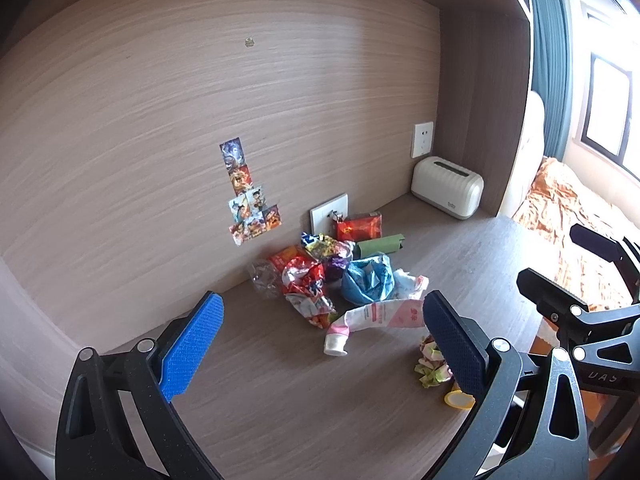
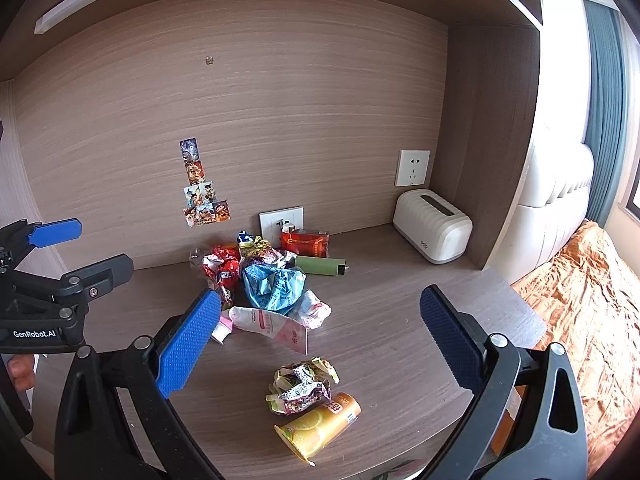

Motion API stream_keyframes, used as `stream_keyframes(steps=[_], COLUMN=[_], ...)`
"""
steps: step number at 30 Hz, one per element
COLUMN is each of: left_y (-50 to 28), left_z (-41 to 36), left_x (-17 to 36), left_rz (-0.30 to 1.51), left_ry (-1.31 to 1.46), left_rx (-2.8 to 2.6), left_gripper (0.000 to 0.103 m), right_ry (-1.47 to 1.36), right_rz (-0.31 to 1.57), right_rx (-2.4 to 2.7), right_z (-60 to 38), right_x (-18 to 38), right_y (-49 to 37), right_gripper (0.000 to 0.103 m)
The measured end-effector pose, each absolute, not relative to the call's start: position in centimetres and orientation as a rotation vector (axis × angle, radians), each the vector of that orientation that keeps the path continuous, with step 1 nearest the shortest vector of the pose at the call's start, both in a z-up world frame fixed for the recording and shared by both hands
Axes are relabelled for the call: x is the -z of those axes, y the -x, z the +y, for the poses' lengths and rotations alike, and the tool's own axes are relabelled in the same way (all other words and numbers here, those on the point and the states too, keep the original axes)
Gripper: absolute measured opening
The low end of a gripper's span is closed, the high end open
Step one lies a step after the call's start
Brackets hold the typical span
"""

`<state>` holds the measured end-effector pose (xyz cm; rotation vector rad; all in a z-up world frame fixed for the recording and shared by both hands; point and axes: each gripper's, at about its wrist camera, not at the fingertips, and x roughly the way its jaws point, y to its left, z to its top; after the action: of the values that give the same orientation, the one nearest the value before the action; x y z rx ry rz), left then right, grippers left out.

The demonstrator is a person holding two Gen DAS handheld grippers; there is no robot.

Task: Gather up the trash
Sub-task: 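Move both tools toward the trash pile on the desk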

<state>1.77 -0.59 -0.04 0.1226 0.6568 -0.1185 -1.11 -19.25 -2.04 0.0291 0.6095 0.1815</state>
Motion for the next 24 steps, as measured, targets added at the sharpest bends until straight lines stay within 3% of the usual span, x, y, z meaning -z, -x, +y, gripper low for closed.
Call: stream_keyframes(steps=[24], left_y=[-2.00], left_z=[-0.65], left_x=[0.25], left_rz=[0.655], left_ry=[-0.128], left_rx=[0.129], left_gripper=[0.098], right_ry=[-0.030], right_rz=[0.623], right_rx=[-0.184], right_z=[-18.96], right_x=[2.27], right_y=[1.00], right_gripper=[0.100])
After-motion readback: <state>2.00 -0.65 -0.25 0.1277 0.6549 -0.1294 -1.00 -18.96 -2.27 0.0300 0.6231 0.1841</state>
